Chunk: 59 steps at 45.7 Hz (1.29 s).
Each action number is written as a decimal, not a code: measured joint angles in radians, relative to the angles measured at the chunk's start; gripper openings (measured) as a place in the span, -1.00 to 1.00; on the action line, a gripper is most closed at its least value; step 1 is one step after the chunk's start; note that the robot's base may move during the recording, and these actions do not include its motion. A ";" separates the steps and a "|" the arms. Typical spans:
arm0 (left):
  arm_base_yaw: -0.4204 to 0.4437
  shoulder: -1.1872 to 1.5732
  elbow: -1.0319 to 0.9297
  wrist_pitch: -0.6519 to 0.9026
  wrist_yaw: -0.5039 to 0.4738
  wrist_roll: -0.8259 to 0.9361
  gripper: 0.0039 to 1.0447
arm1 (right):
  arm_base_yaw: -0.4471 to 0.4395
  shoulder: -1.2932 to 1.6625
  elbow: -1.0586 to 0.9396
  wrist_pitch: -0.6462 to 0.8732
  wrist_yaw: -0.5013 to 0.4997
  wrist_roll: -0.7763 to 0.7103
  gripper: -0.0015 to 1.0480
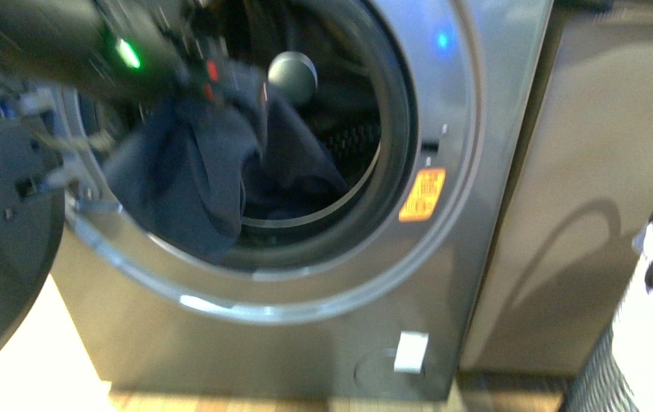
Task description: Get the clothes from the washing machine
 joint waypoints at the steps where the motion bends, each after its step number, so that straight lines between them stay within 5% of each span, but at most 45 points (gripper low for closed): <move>1: -0.005 -0.015 0.000 -0.005 0.005 0.000 -0.87 | 0.000 0.000 0.000 0.000 0.000 0.000 0.85; 13: -0.076 -0.162 0.037 -0.072 0.027 0.000 -0.87 | 0.000 0.000 0.000 0.000 0.000 0.000 0.85; 59: -0.240 -0.077 0.788 -0.387 -0.066 -0.079 -0.87 | 0.000 0.000 0.000 0.000 0.000 0.000 0.85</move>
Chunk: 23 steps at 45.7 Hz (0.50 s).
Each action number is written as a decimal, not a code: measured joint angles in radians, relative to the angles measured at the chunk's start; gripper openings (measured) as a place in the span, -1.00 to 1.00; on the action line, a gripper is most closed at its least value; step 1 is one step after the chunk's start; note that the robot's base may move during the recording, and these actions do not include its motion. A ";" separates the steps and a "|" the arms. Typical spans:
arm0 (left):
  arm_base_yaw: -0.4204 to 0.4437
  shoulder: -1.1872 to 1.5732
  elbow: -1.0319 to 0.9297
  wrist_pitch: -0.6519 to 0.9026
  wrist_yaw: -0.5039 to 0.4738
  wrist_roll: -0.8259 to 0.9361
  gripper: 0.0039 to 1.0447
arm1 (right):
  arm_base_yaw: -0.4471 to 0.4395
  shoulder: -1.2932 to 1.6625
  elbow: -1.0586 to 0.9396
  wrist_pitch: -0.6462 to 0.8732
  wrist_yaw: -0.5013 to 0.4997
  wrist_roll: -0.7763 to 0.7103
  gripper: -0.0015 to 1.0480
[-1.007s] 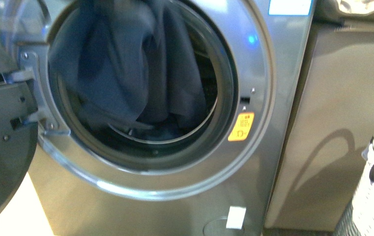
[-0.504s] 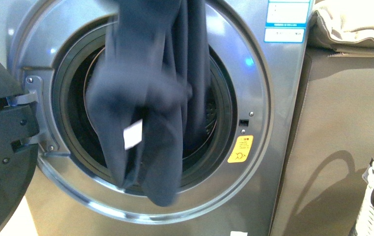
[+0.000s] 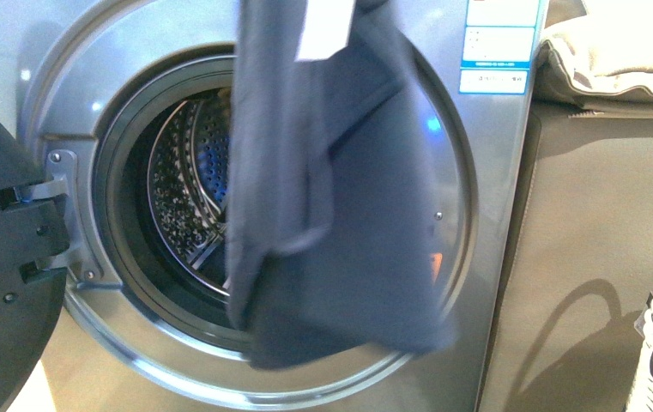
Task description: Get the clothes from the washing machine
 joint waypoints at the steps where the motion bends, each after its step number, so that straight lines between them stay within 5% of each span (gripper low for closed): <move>1: -0.011 0.000 0.006 -0.005 0.007 -0.003 -0.87 | 0.000 0.000 0.000 0.000 0.000 0.000 0.85; 23: -0.156 0.006 0.132 -0.091 0.111 -0.052 -0.87 | 0.000 0.000 0.000 0.000 0.000 0.000 0.85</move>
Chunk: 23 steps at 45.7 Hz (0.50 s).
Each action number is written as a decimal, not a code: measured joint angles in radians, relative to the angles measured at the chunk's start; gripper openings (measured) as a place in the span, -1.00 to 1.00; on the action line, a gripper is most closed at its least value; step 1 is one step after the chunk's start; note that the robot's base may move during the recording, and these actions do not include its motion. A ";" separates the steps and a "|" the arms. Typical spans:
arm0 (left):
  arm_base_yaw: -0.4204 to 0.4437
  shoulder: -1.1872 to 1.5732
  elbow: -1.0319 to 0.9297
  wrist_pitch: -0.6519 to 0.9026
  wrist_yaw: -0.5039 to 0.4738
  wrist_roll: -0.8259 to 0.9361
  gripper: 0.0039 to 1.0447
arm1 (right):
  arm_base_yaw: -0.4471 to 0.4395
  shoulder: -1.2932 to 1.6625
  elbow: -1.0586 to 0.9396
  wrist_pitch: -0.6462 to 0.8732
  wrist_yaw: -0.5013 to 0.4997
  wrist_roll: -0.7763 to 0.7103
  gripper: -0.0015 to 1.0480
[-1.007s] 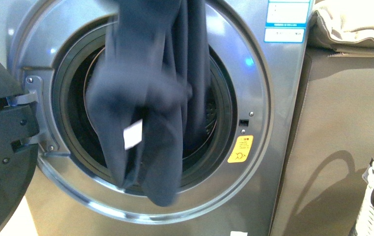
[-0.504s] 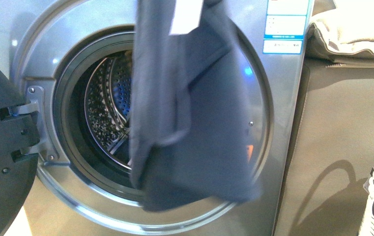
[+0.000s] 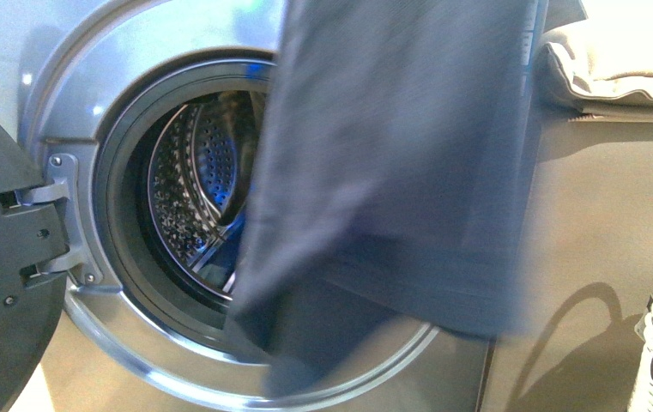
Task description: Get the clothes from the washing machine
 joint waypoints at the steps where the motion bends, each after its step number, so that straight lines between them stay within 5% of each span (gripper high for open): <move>1: -0.001 0.002 0.008 -0.002 0.002 0.000 -0.87 | 0.000 0.000 0.000 0.000 0.000 0.000 0.85; 23: 0.006 0.004 0.020 -0.006 0.011 0.000 -0.87 | 0.000 0.000 0.000 0.000 0.000 0.000 0.85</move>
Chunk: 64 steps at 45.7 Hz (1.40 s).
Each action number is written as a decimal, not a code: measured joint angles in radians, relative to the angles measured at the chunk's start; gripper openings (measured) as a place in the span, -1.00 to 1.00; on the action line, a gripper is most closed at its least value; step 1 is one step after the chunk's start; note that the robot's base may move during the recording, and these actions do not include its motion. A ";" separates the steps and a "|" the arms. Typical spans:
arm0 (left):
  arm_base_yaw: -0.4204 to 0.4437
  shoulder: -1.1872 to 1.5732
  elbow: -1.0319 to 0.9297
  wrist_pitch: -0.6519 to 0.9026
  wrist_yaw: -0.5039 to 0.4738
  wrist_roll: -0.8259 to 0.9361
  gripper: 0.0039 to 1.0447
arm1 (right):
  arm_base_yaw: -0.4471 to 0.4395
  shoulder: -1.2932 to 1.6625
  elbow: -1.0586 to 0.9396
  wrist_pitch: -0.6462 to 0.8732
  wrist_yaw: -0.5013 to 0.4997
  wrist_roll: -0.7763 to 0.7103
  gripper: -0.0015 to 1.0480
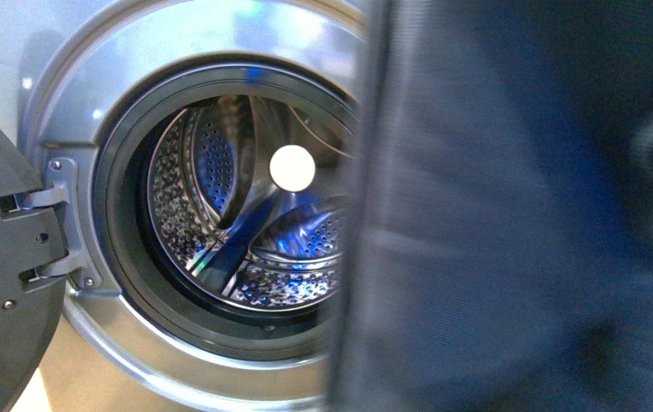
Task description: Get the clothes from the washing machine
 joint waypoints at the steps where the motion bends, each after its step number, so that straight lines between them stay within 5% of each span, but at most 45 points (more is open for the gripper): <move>1: 0.000 0.000 0.000 0.000 0.000 0.000 -0.87 | 0.000 0.000 0.000 0.000 0.000 0.000 0.85; 13: 0.000 0.000 0.000 0.000 0.000 0.000 -0.87 | -0.002 0.001 0.000 0.002 -0.010 0.005 0.85; 19: 0.001 0.000 0.000 0.000 -0.001 0.000 -0.87 | -0.206 0.123 -0.001 0.258 -0.549 0.206 0.85; 23: 0.001 0.000 -0.002 0.000 0.000 0.000 -0.87 | -0.330 0.198 0.004 0.394 -0.809 0.337 0.85; 29: 0.002 0.000 -0.002 0.000 -0.006 0.000 -0.87 | -0.420 0.318 0.035 0.563 -1.002 0.444 0.85; 39: 0.002 0.000 -0.002 0.000 -0.007 0.000 -0.87 | -0.415 0.592 0.171 0.827 -1.035 0.521 0.85; 50: 0.002 0.000 -0.002 0.000 -0.007 0.000 -0.87 | -0.211 0.846 0.414 0.871 -1.041 0.500 0.85; 64: 0.002 0.000 -0.002 0.000 -0.006 0.000 -0.87 | -0.072 1.076 0.523 1.104 -1.078 0.602 0.85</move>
